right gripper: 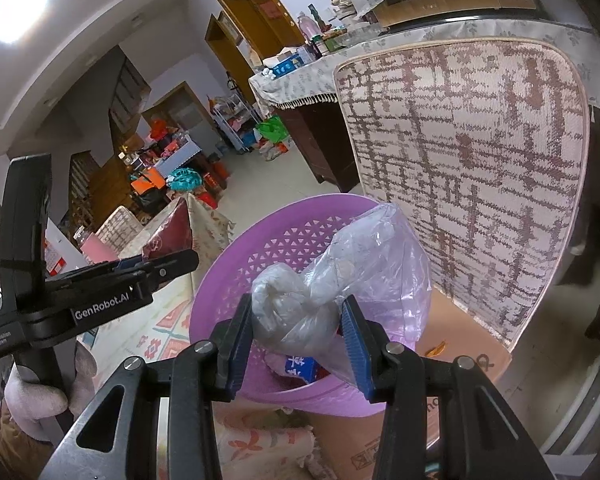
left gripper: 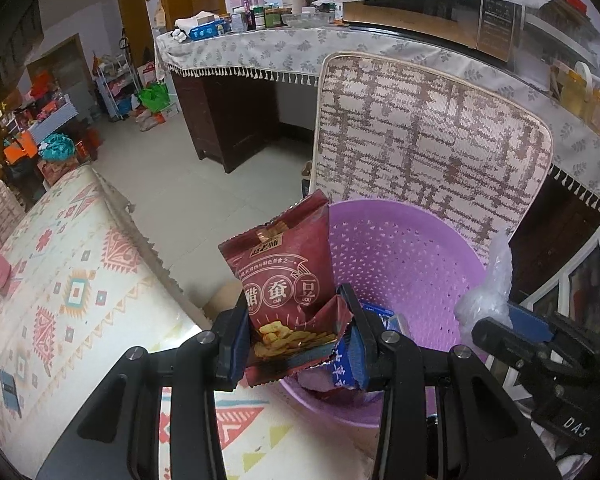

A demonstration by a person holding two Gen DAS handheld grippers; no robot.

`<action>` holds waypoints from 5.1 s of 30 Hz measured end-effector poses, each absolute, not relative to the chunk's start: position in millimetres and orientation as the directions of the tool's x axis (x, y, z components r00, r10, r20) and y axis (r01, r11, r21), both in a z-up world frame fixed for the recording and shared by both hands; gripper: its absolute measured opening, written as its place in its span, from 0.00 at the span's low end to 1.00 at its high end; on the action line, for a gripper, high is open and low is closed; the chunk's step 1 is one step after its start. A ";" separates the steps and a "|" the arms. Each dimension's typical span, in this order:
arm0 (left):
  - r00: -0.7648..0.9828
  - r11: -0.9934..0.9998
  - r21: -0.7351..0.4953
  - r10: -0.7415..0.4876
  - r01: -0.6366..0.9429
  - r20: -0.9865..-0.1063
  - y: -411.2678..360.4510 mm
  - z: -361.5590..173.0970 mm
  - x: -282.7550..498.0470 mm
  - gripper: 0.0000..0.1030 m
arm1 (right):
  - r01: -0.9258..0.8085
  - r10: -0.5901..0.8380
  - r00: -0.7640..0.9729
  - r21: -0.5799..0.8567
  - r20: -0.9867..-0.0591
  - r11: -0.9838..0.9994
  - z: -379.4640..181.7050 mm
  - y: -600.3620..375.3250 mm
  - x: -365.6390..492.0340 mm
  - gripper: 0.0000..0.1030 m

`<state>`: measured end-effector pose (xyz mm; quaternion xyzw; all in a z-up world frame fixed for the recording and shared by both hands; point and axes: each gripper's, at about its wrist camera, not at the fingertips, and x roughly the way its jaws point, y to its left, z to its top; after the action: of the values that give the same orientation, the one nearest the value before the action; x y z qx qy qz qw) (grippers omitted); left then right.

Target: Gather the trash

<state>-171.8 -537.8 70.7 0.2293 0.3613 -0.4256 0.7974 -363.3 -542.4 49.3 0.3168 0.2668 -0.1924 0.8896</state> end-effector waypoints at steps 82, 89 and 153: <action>0.787 0.817 0.042 -0.539 0.575 -0.302 -256.5 124.4 -298.6 1.00 | 0.541 -0.371 0.754 0.192 -0.541 0.819 76.7 -364.0 -418.5 1.00; 0.725 0.796 -0.001 -0.551 0.605 -0.415 -266.4 100.2 -283.2 1.00 | 0.556 -0.369 0.722 0.173 -0.585 0.813 63.6 -366.5 -411.9 1.00; 0.554 0.728 -0.021 -0.540 0.685 -0.634 -309.2 43.4 -267.8 1.00 | 0.602 -0.406 0.597 0.052 -0.692 0.797 32.1 -366.1 -410.3 1.00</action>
<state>-267.8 -309.2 43.4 0.1148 0.3165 -0.3502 0.8741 -410.3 -366.1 32.1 0.1414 0.3463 -0.2858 0.8823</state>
